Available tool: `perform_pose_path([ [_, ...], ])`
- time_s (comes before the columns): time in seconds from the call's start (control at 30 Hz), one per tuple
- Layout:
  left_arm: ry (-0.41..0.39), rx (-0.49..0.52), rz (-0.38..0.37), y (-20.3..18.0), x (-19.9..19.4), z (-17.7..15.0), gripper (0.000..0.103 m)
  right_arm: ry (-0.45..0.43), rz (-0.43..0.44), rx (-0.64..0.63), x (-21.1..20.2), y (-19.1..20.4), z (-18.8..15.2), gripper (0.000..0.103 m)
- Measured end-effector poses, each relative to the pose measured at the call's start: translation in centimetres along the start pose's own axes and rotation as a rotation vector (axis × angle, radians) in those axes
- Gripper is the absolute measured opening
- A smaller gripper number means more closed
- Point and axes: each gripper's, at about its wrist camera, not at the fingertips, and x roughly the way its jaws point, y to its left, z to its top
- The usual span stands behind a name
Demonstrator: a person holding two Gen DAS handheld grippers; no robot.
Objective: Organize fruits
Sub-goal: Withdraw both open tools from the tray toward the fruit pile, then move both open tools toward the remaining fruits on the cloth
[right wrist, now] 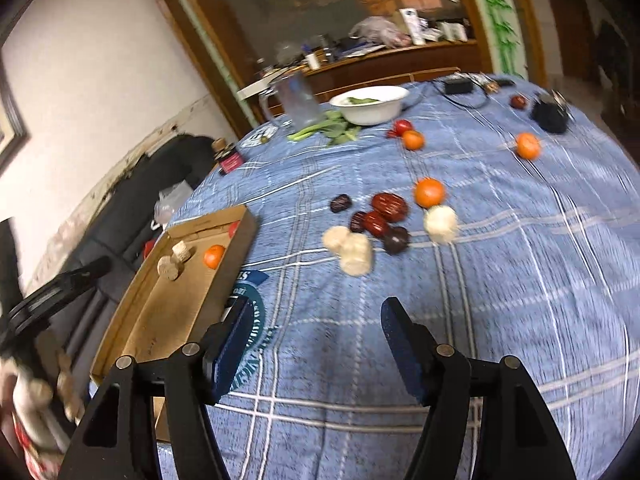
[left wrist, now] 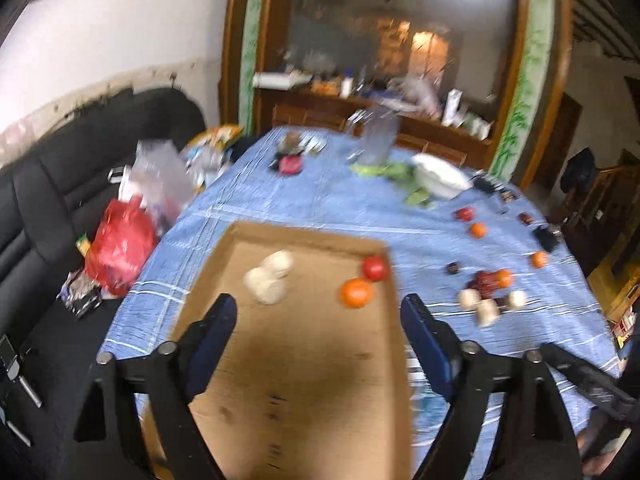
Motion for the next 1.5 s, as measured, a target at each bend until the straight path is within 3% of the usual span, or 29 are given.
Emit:
perform_pose_path([
  [0.23, -0.01, 0.044, -0.077, -7.4, -2.4, -2.8, 0.085, -0.033, -0.033, 0.033, -2.1, -2.2, -0.9, 0.07],
  [0.5, -0.013, 0.17, -0.003, -11.8, -3.1, -4.9, 0.085, -0.057, -0.053, 0.061, -3.5, -4.1, -1.8, 0.072],
  [0.63, -0.015, 0.195, 0.028, -12.1, -3.4, -5.2, 0.085, -0.054, -0.051, 0.074, -3.6, -4.5, -1.9, 0.072],
  [1.5, 0.028, 0.212, 0.034, -12.0, -2.6, -6.3, 0.085, -0.019, -0.064, 0.061, -2.8, -4.3, -2.4, 0.072],
])
